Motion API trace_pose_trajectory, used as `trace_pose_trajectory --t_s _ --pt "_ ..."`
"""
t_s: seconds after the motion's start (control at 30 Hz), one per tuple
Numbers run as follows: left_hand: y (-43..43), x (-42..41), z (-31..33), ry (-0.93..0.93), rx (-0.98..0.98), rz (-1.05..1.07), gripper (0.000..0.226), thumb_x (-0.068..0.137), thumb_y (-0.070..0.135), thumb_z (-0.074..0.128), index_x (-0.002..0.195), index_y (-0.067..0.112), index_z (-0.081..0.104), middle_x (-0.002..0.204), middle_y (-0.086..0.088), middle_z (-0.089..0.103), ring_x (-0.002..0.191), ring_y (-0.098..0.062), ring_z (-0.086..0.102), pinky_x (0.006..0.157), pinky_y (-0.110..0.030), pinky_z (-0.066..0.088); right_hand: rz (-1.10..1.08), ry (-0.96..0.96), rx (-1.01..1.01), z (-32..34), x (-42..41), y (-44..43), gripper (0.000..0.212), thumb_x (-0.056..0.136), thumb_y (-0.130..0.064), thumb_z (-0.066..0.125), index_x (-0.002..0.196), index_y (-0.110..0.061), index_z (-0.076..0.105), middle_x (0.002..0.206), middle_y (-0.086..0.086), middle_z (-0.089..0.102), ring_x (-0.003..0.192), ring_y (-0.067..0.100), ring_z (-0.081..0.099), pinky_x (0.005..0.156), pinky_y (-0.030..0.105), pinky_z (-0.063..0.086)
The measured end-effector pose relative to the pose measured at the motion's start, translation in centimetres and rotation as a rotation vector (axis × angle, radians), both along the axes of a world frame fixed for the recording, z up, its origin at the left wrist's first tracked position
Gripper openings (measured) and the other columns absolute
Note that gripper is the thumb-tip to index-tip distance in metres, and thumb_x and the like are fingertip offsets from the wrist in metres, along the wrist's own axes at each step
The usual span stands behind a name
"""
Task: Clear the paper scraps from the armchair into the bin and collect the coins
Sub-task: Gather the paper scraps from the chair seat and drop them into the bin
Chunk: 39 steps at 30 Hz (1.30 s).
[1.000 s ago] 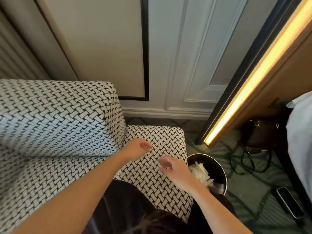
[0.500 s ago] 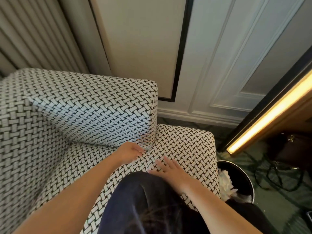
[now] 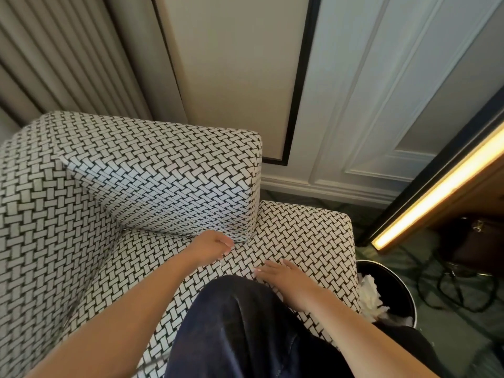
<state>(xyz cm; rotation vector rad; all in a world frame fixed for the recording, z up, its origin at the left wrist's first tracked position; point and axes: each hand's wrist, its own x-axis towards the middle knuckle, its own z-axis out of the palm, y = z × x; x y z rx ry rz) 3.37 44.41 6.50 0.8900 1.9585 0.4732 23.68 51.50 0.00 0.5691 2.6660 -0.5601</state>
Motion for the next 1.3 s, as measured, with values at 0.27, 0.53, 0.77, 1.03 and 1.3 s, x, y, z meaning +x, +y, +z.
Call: trace_pose_trajectory --t_s 0.27,0.53,0.77,1.03,1.3 --pt "3.4 5.6 1.7 -0.020 0.074 -0.109 0.023 0.092 0.018 0.055 0.113 0.019 0.063 0.121 0.000 0.061 0.101 -0.013 0.060 0.069 -0.015 0.038 -0.609 0.263 -0.217 1.1 7.4 1.6 0.041 0.094 -0.009 0.050 0.130 -0.029 0.053 0.141 -0.010 0.045 0.130 0.008 0.043 0.110 0.025 0.030" --pt "8.0 16.3 1.9 -0.110 0.075 -0.306 0.028 0.094 0.018 0.052 0.122 0.019 0.058 0.124 0.001 0.058 0.102 -0.010 0.056 0.074 -0.018 0.040 -1.167 0.429 -0.286 2.6 16.8 4.7 0.046 0.088 -0.005 0.059 0.131 -0.021 0.048 0.123 0.003 0.058 0.109 0.010 0.052 0.093 0.024 0.040" --pt "9.9 21.7 1.8 -0.177 0.070 -0.324 0.029 0.093 0.017 0.053 0.121 0.018 0.060 0.123 0.001 0.059 0.102 -0.010 0.057 0.061 -0.012 0.036 -1.184 0.240 -0.377 4.3 21.0 7.0 0.053 0.091 -0.004 0.049 0.142 -0.011 0.036 0.145 0.008 0.040 0.133 0.024 0.038 0.096 0.023 0.033" --pt "9.0 21.5 2.4 -0.156 0.114 -0.298 0.027 0.094 0.019 0.053 0.120 0.019 0.060 0.122 0.002 0.060 0.102 -0.008 0.059 0.060 -0.011 0.034 -1.106 0.267 -0.354 6.6 21.5 7.4 0.054 0.092 -0.001 0.046 0.140 -0.025 0.040 0.132 0.005 0.050 0.075 0.017 0.062 0.062 0.027 0.049" --pt "4.2 15.9 5.5 -0.049 0.270 -0.244 0.026 0.095 0.025 0.049 0.119 0.022 0.060 0.122 0.004 0.059 0.108 -0.010 0.055 0.084 -0.020 0.040 -0.896 0.421 -0.300 11.4 13.5 4.6 0.038 0.096 -0.017 0.048 0.134 -0.021 0.047 0.132 0.001 0.056 0.117 0.015 0.053 0.094 0.023 0.043"
